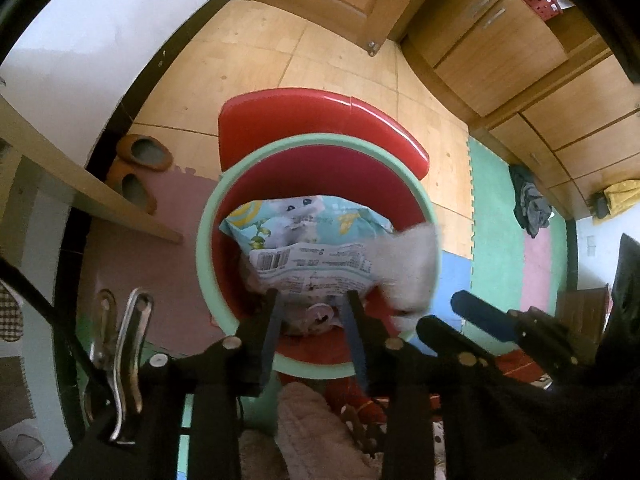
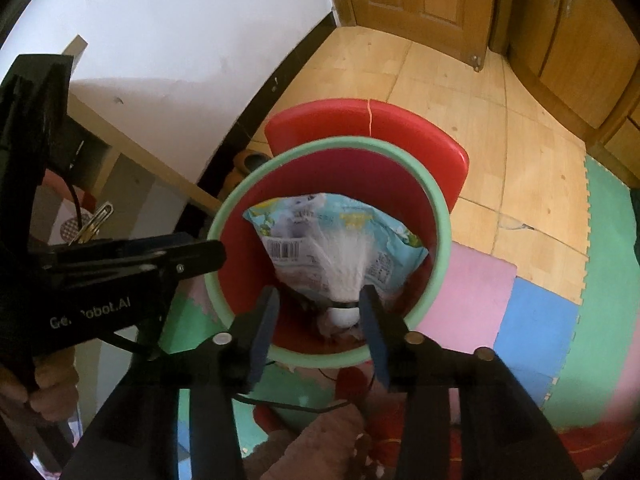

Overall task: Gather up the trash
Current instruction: 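Open both tools over the red bucket to drop shuttlecock and ribbon, then move both open tools away from the bucket back over the bed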

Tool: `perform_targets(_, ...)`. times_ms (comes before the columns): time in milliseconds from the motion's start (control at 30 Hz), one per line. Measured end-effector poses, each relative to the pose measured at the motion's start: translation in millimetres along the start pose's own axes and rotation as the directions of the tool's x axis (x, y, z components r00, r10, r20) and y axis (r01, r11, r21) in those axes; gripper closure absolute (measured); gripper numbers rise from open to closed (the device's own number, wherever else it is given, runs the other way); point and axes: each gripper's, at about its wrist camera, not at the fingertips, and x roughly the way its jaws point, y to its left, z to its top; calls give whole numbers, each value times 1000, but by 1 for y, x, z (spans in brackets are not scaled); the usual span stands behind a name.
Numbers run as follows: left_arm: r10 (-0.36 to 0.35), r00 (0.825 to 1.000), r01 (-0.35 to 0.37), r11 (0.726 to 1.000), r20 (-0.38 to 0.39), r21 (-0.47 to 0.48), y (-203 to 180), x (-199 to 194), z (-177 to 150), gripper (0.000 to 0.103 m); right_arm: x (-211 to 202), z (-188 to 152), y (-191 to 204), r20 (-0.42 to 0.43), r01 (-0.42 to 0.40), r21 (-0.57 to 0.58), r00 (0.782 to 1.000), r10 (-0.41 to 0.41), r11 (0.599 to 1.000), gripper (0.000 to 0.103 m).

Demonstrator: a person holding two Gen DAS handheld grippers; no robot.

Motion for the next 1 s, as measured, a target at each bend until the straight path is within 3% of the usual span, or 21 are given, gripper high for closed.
perform_targets(133, 17, 1000, -17, 1000, 6, -1, -1, -8, -1, 61, -6, 0, 2, 16, 19, -6, 1000, -18, 1000, 50)
perform_targets(400, 40, 999, -40, 999, 27, 1, -4, -27, -5, 38, -23, -1, 5, 33, 41, -7, 999, -40, 999, 50)
perform_targets(1000, 23, 996, -21, 1000, 91, -22, 0, -100, -21, 27, -82, -7, 43, 110, 26, -50, 994, -20, 998, 50)
